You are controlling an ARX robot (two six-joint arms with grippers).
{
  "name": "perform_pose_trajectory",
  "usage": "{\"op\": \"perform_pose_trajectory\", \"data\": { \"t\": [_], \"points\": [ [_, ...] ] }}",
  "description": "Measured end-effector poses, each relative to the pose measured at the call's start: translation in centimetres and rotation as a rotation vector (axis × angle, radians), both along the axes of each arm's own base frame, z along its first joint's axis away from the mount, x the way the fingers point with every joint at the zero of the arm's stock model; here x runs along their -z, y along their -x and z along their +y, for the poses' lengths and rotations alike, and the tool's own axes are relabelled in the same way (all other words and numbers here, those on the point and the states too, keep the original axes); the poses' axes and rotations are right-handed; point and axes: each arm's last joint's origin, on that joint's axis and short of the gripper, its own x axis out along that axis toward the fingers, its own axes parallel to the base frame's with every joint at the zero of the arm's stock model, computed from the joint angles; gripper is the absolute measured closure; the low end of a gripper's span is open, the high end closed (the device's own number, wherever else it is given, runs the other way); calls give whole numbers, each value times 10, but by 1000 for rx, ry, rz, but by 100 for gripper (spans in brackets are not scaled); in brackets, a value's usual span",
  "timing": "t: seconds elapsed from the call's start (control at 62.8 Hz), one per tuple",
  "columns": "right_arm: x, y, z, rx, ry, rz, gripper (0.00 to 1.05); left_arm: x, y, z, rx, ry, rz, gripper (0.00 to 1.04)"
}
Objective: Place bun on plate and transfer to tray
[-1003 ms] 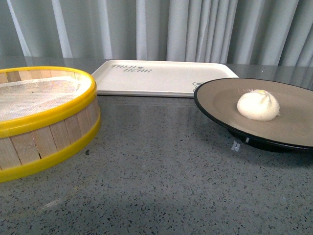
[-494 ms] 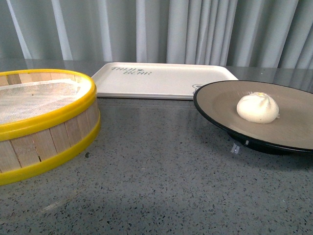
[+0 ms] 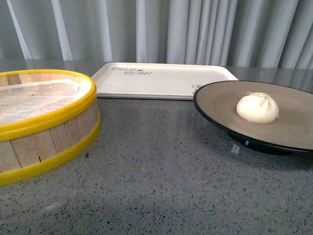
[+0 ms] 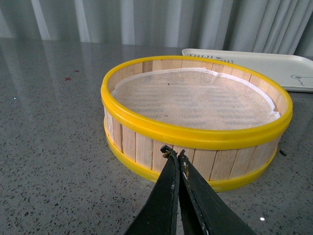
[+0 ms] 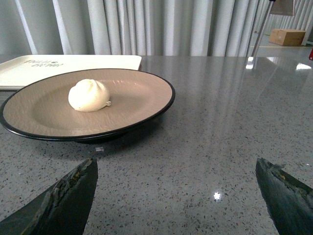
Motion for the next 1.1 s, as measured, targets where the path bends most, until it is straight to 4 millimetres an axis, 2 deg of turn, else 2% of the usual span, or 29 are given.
{"op": "perform_pose_trajectory", "data": {
  "t": [0.223, 0.366, 0.605, 0.653, 0.748, 0.892, 0.939, 1.035, 1.067, 1.099],
  "points": [
    [0, 0, 0, 0, 0, 0, 8, 0, 4, 0, 2, 0, -7, 101],
    [0, 0, 0, 0, 0, 0, 8, 3, 14, 0, 2, 0, 2, 101],
    [0, 0, 0, 0, 0, 0, 8, 3, 15, 0, 2, 0, 0, 100],
    [0, 0, 0, 0, 0, 0, 8, 3, 15, 0, 2, 0, 0, 93],
    [0, 0, 0, 0, 0, 0, 8, 3, 15, 0, 2, 0, 0, 74],
    [0, 0, 0, 5, 2, 5, 8, 3, 15, 0, 2, 0, 0, 36],
    [-2, 0, 1, 35, 63, 142, 8, 3, 15, 0, 2, 0, 0, 24],
    [-23, -5, 0, 6, 86, 152, 8, 3, 15, 0, 3, 0, 0, 8],
    [-39, -9, -3, 2, 75, 109, 8, 3, 15, 0, 2, -1, 0, 5],
    [-61, -15, -8, 7, 48, 39, 8, 3, 15, 0, 2, 0, 0, 7]
  ]
}}
